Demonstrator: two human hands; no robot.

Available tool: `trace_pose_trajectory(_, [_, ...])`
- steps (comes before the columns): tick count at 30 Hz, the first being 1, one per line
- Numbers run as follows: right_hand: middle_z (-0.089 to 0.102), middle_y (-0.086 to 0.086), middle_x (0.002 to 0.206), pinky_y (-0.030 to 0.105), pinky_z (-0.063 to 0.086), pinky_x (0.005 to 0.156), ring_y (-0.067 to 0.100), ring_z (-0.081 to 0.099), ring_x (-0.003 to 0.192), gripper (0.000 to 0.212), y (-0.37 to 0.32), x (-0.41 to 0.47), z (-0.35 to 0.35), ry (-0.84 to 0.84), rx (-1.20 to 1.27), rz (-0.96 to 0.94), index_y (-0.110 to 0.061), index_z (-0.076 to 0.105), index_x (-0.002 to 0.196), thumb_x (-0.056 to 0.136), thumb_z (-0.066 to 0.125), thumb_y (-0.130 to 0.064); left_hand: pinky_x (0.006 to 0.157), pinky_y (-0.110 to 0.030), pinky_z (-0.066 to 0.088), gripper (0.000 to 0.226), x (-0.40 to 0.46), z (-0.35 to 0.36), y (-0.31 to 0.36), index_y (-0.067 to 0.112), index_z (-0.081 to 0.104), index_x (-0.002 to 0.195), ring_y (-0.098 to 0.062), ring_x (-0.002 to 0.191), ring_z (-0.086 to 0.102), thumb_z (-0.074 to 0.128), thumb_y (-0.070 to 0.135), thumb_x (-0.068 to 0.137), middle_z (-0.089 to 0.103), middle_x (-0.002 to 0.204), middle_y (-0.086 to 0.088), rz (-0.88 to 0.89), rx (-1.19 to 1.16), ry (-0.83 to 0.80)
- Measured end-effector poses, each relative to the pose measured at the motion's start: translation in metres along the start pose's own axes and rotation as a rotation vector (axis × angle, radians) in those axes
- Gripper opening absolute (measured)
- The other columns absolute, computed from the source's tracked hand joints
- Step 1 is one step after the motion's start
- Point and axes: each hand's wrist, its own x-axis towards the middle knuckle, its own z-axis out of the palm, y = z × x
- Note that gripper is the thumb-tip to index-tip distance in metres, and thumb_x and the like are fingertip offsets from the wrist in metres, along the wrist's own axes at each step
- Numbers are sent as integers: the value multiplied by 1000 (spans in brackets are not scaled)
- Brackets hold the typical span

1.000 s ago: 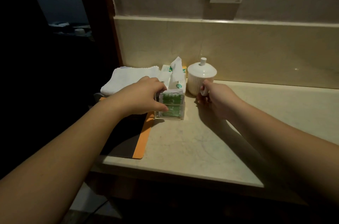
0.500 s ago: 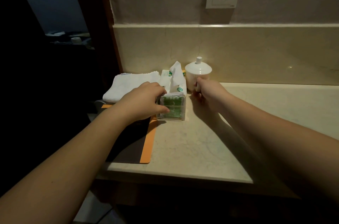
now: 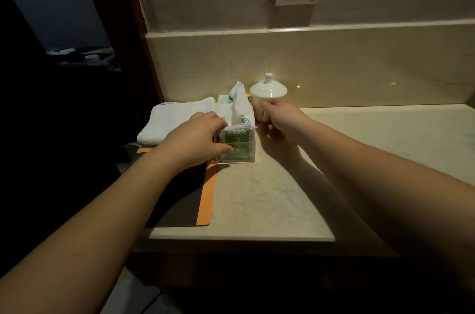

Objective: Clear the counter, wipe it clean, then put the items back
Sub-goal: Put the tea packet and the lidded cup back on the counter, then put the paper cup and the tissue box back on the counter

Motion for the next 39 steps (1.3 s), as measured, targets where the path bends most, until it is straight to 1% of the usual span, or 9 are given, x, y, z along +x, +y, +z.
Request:
trace_pose_trajectory(5, [55,7,72,32,44,66,19,51,64,40,-3,-2,0,-17,9,9,-14,58,80,95,48,-49,92,-38,44,44,-1,-2,2,25,59,118,-12,106,42,67,50,83,54,115,5,-9,17,-16])
trace_pose_trajectory(7, [59,6,79,31,47,69,17,55,65,43,-1,-5,-10,-42,14,5,-9,60,89,93,51,-51,95,-37,43,49,-3,-5,7,25,57,122,-13,111,43,68,50,82,54,120,4,-15,23,-14])
trace_pose_trajectory(10, [64,8,103,32,51,75,18,65,82,47,3,-10,-27,-50,-25,-6,-8,56,114,93,52,-49,99,-34,38,61,-5,-13,9,22,52,131,-16,121,42,68,53,81,51,131,2,-43,10,33])
trace_pose_trajectory(14, [66,7,103,32,51,72,16,64,82,28,24,-40,-74,11,-173,-120,-12,60,103,93,50,-36,90,-34,41,53,-8,-25,45,24,54,128,-14,116,43,56,57,87,50,131,2,-75,-54,109])
trace_pose_trajectory(17, [68,6,96,38,51,78,25,63,90,26,43,-79,-119,88,-367,-196,-13,62,98,90,50,-35,81,-33,42,38,-15,-25,94,23,60,119,-11,105,46,54,48,92,51,118,6,-39,-179,175])
trace_pose_trajectory(19, [66,2,95,33,47,74,22,60,89,26,58,-109,-153,136,-478,-233,-15,61,102,92,49,-36,75,-29,41,35,-21,-20,133,20,62,118,-12,100,50,54,44,93,52,113,7,8,-244,182])
trace_pose_trajectory(23, [61,-5,98,30,44,74,16,57,91,26,95,-173,-223,208,-611,-298,-18,60,107,95,48,-37,82,-33,46,34,-35,1,215,20,62,119,-13,100,54,54,43,94,58,115,4,90,-309,162])
trace_pose_trajectory(28, [61,-7,99,28,40,71,12,56,89,17,156,-265,-306,257,-674,-320,-22,59,100,95,50,-35,81,-31,44,24,-62,38,330,26,63,108,-11,99,56,55,42,93,58,110,9,188,-407,106])
trace_pose_trajectory(39, [57,-5,109,34,51,84,14,55,103,27,349,-437,-429,338,-810,30,-22,59,115,95,49,-38,79,-23,40,23,-123,154,541,25,64,110,-8,95,55,57,40,93,57,106,11,391,-382,-215])
